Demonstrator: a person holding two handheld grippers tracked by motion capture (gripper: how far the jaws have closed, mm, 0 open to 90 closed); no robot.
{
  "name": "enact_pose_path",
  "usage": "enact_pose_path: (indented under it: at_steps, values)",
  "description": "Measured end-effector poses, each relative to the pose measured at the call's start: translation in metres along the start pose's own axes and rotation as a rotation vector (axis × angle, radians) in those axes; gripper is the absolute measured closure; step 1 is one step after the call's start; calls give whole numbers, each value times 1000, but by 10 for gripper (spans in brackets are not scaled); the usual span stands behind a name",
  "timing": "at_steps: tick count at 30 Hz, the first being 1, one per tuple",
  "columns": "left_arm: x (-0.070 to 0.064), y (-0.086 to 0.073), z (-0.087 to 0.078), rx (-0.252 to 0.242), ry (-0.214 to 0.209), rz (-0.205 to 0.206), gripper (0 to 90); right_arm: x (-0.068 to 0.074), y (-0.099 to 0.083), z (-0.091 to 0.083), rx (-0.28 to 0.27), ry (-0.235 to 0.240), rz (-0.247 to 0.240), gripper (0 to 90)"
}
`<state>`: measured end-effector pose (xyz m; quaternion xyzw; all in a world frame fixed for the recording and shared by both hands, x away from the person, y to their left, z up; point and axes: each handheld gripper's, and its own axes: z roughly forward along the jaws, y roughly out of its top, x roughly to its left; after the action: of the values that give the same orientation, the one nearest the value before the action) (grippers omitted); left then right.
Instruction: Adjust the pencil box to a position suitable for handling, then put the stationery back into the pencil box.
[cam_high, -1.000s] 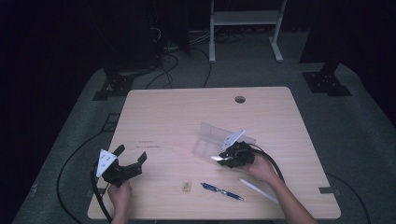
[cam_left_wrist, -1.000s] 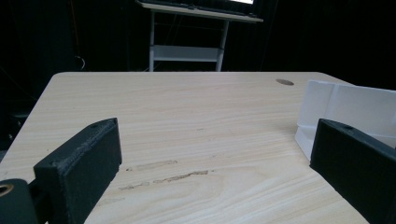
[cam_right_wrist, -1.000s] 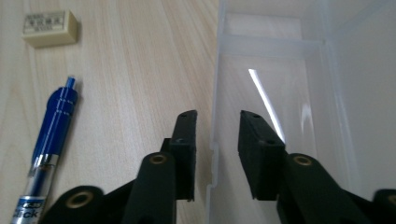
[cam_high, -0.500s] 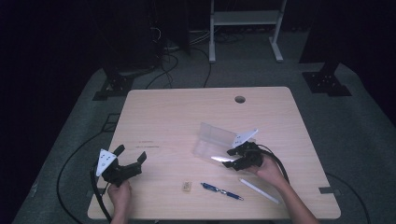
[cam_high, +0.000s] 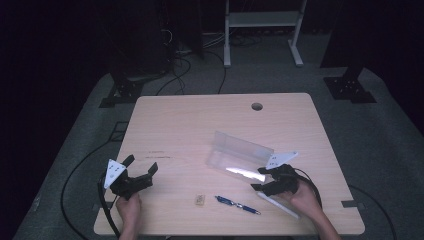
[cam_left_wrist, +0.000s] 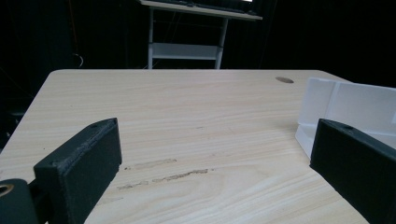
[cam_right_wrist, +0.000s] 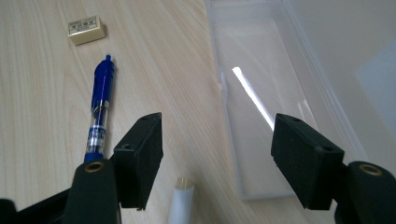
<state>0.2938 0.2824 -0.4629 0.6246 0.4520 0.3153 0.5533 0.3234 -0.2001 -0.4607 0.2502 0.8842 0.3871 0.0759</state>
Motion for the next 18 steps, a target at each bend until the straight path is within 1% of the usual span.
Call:
enact_pose_path:
  at_steps: [2, 4, 7, 9, 14, 18]
  values:
    - [0, -1, 0, 1, -2, -2, 11, 1, -6, -5, -16, -10, 15, 316]
    - [0, -1, 0, 0, 3, -6, 11, 1, -12, -11, -26, -22, 43, 307]
    - [1, 0, 0, -1, 5, -11, 11, 3, -20, -21, -41, -31, 55, 302]
    - [1, -1, 1, 2, 2, -14, 11, 5, -25, -26, -51, -25, 72, 300]
    - [-3, 0, 1, 5, 1, 15, 11, 7, -30, -31, -44, -36, 71, 293]
    - [-3, 0, 1, 6, -2, 0, 11, 8, -33, -33, -46, -29, 86, 292]
